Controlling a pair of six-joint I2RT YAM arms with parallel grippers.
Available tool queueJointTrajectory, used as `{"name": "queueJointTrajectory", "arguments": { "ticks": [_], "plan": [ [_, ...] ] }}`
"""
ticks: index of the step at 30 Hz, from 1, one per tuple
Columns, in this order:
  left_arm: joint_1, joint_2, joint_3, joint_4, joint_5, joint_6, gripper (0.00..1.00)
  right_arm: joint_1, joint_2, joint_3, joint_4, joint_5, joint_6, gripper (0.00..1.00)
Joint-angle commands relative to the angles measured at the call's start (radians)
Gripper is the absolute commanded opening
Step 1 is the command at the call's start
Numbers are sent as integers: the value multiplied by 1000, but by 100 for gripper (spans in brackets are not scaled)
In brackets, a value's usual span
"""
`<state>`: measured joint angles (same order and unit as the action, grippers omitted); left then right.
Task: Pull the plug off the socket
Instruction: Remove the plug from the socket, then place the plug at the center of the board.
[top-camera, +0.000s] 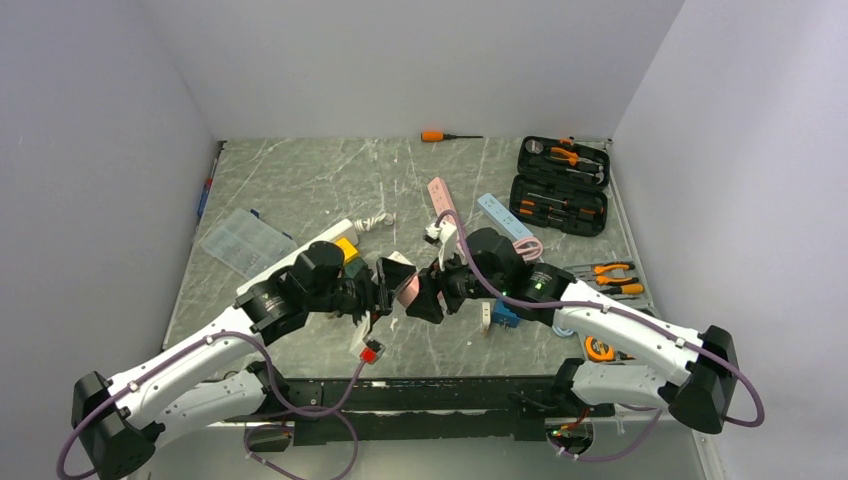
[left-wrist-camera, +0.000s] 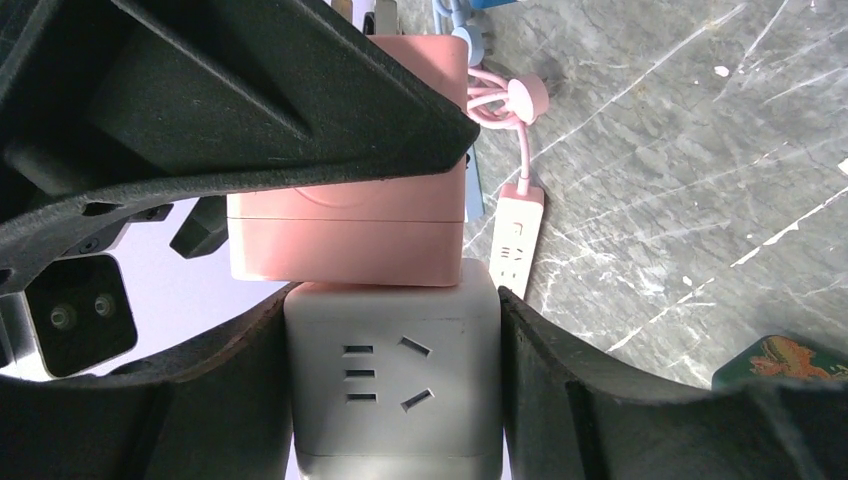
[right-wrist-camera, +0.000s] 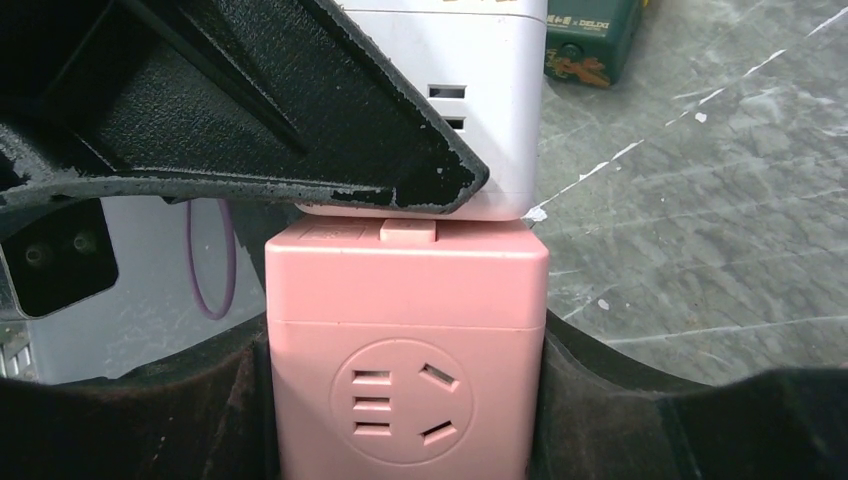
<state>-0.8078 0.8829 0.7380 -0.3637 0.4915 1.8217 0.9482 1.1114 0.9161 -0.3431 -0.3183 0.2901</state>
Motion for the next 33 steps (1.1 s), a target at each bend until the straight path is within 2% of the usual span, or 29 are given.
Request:
{"name": "queueJointTrajectory", "arguments": {
  "ticks": [1,12,19,22,27,33],
  "plan": [
    [86,14,-4,-42,-288,24,0,3,-100,-59,-153,-51,42,0],
    [200,67,-18,-23,-360,76,0,3,-181,-150,-173,-17,77,0],
    [252,114,20,-20,-382,49,0,3,-216,-193,-182,25,109,0],
    [251,116,21,-13,-365,56,0,1,-191,-190,-193,157,122,0],
    [236,118,32,-23,-360,55,1,-34,-8,-122,-178,413,168,0],
    [217,112,78,-113,-376,-22,1,-80,217,-81,-117,638,198,0]
  ]
}}
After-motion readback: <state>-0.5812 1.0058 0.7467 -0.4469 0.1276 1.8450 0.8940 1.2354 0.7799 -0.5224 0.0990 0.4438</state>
